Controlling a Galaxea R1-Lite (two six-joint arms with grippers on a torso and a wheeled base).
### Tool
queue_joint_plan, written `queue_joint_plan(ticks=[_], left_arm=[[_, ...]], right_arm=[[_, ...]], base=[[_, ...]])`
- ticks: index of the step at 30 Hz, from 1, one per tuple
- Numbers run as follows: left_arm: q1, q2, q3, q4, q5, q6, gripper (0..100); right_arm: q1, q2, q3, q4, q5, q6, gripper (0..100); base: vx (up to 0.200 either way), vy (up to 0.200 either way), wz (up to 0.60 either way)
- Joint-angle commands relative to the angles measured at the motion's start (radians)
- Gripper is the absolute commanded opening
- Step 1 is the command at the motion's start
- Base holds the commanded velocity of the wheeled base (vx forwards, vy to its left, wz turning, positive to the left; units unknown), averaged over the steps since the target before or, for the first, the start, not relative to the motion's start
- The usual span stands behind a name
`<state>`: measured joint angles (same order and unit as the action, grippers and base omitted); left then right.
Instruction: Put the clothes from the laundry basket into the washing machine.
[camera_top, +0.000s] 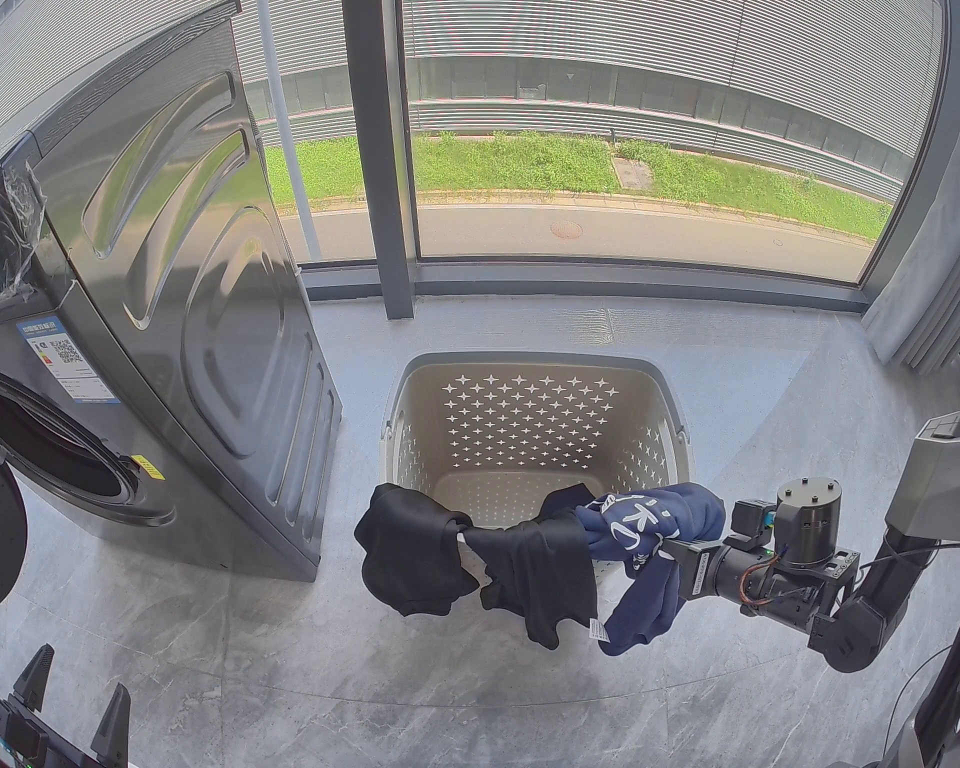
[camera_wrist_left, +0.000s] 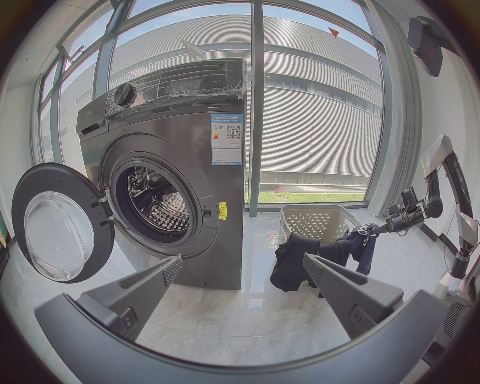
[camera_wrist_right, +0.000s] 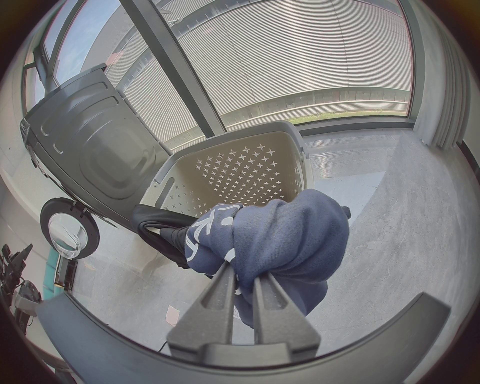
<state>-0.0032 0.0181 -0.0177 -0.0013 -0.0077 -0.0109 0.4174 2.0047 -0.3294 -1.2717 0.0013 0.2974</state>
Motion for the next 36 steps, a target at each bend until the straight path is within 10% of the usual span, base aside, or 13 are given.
queue_joint_plan(ticks=[1, 5, 6, 26, 27, 36], left_arm=[[0.000, -0.013, 0.018, 0.000, 0.000, 0.000, 100], [0.000, -0.013, 0.018, 0.000, 0.000, 0.000, 100], [0.000, -0.013, 0.018, 0.000, 0.000, 0.000, 100], [0.000, -0.013, 0.018, 0.000, 0.000, 0.000, 100], [0.000, -0.013, 0.018, 0.000, 0.000, 0.000, 100], [0.000, -0.013, 0.018, 0.000, 0.000, 0.000, 100]], right_arm=[[0.001, -0.026, 0.006, -0.002, 0.000, 0.000, 0], [0.003, 0.025, 0.004, -0.014, -0.001, -0.001, 0], [0.003, 0.036, 0.004, -0.015, -0.001, -0.001, 100], [-0.032, 0.201, -0.134, -0.020, -0.060, -0.006, 100], [-0.031, 0.201, -0.132, -0.020, -0.060, -0.004, 0], [0.007, 0.163, -0.105, -0.046, -0.058, 0.006, 0]], base=[[0.000, 0.000, 0.00], [0.000, 0.000, 0.00], [0.000, 0.000, 0.00], [0.000, 0.000, 0.00], [0.000, 0.000, 0.00], [0.000, 0.000, 0.00]])
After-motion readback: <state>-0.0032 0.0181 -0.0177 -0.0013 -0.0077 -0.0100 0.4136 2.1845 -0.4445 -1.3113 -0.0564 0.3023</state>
